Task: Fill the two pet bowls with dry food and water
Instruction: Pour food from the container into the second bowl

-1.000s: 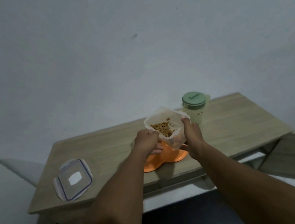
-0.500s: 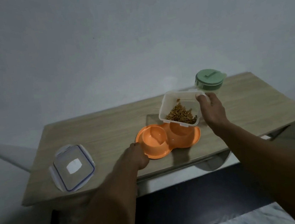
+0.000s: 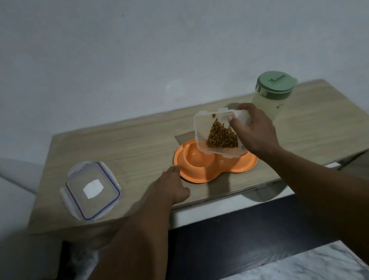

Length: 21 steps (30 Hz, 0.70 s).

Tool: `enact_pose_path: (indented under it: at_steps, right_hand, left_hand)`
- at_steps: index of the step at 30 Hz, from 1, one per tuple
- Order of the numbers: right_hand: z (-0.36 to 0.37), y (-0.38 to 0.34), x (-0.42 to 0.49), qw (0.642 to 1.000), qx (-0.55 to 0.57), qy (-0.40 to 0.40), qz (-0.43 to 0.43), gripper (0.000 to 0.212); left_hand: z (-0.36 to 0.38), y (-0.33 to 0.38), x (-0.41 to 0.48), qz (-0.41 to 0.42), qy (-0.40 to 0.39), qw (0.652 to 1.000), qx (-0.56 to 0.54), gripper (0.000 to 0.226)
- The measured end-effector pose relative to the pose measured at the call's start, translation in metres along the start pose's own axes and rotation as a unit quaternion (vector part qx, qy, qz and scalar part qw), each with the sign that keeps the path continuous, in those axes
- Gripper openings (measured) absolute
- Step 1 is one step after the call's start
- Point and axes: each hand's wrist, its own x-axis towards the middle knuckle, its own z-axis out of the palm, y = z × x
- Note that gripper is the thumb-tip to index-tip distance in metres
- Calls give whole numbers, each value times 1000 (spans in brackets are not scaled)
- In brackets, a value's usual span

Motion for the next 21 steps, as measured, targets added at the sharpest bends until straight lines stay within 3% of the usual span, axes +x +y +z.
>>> enact_pose_path:
  at_steps: [8, 21]
  right_hand:
    - [-3, -8, 2, 995, -77, -28, -56, 66]
    - [4, -26, 5, 983, -165, -39, -77, 76]
  left_hand:
    - [-1, -3, -3, 4, -8, 1000, -10, 87]
    - [-5, -5, -3, 12, -38, 999, -30, 91]
